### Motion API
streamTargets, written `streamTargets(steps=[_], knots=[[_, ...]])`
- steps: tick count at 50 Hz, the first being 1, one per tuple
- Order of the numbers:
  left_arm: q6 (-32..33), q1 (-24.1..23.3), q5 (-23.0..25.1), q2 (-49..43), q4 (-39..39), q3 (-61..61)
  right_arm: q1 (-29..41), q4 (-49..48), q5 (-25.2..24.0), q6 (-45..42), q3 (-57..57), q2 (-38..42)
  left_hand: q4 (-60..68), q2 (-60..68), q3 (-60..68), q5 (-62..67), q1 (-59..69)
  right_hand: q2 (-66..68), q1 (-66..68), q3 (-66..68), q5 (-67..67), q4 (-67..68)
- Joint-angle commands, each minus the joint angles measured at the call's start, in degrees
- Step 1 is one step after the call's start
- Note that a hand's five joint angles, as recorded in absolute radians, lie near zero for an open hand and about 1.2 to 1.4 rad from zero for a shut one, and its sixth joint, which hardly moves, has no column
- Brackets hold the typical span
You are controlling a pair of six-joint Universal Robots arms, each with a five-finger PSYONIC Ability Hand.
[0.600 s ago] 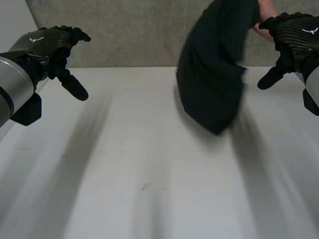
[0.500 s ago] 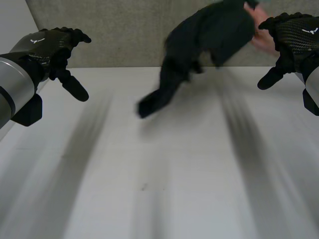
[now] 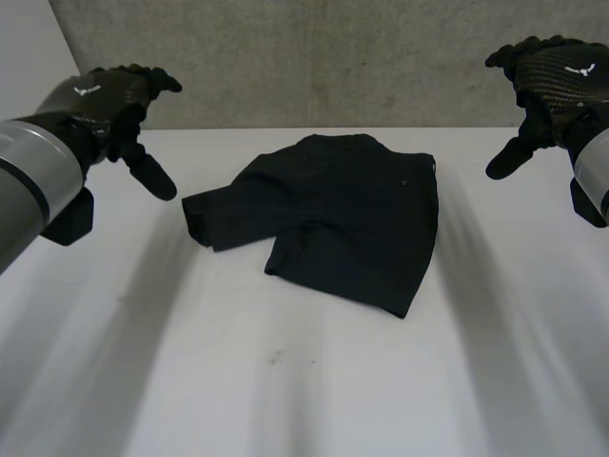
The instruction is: Fold the shorts.
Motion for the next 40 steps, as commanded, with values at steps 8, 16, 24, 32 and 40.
streamTargets(steps=[8,16,24,32,40], knots=[[0.19,-2.65,0.29,-6.82,2.68,-1.62,2.98,7.07,-9.42,-12.03,0.94,10.2,0.56,0.85,0.51,0.21,0.75,-1.98,0.69,-0.8,-3.43,-3.68],[0.46,-11.34,0.2,-16.73,12.58,-3.99,3.78,7.95,-6.17,-14.06,-2.32,14.25,3.75,4.03,3.7,3.4,3.93,-1.98,0.69,-0.8,-3.43,-3.68],[2.74,-12.85,-0.24,-22.73,16.3,-2.24,4.22,8.13,-7.31,-11.87,1.37,16.97,4.43,4.72,4.38,4.08,4.62,-0.22,2.45,0.96,-1.67,-1.92],[2.74,-12.32,-0.5,-21.16,16.22,-3.11,4.22,3.13,-9.86,-5.37,2.43,26.02,3.76,4.05,3.71,3.41,3.95,5.31,7.99,6.5,3.86,3.62],[2.66,-10.83,-0.41,-18.69,16.39,-4.52,4.04,-3.91,-9.95,-3.69,1.82,31.38,3.43,3.71,3.37,3.07,3.61,15.59,18.27,16.78,14.14,13.9]])
